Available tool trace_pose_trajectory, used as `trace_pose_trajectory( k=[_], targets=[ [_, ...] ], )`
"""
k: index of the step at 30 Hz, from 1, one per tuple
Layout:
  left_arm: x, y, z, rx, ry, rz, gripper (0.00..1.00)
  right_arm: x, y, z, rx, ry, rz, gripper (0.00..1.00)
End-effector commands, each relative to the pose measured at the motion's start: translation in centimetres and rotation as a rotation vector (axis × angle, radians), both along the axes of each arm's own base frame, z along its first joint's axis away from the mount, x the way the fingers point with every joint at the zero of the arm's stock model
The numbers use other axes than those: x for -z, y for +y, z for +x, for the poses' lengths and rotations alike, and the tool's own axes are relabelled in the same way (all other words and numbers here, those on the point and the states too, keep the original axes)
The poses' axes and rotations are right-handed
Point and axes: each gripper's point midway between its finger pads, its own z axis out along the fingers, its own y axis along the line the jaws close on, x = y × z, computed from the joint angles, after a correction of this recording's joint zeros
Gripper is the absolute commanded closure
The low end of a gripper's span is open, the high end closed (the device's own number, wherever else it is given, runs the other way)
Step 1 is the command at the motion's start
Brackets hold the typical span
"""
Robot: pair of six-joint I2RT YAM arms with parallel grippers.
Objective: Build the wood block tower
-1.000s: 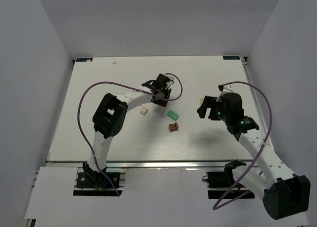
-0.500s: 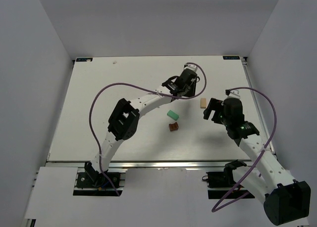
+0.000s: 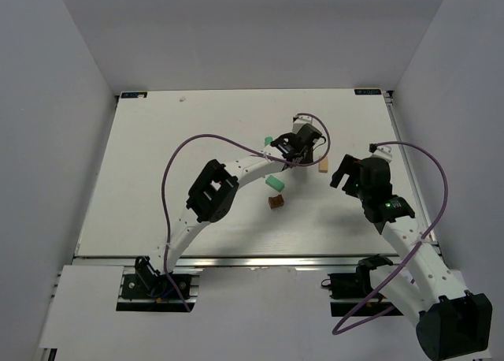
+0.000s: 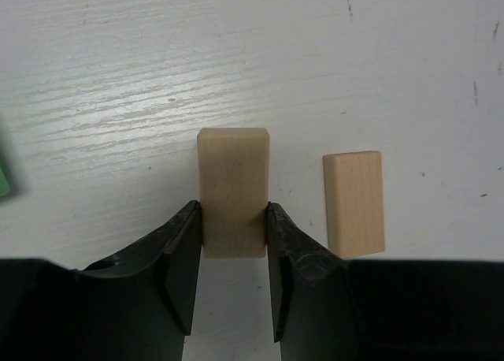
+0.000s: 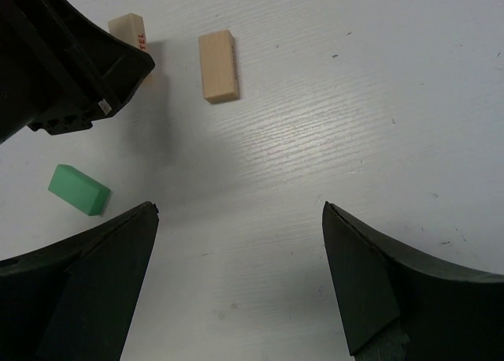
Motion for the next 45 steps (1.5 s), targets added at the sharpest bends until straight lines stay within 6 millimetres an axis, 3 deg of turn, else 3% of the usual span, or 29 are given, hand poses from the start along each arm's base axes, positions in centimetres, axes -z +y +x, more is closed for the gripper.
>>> trace_pose_trajectory(
  k=[1, 32, 39, 45],
  targets=[
    [-3.5, -1.0, 0.8, -0.049, -0.060, -0.063, 0.82, -0.3, -0.2, 0.4, 0.016, -0.022, 0.006, 0.10],
    [1.5, -2.0, -1.9, -0.022, 0.061, -0.042, 0.76, 0.5, -0.3, 0.5, 0.003, 0.001, 0.010, 0.11],
    [1.7, -1.7, -2.1, -0.023, 0.063, -0.024, 0.62, 0.7, -0.2, 0.5, 0.002, 0.005, 0.013, 0.11],
    [1.6, -1.6, -2.7, -0.023, 0.055, 0.005, 0.58, 0.8, -0.1, 0.5, -0.002, 0.007, 0.018, 0.11]
  ],
)
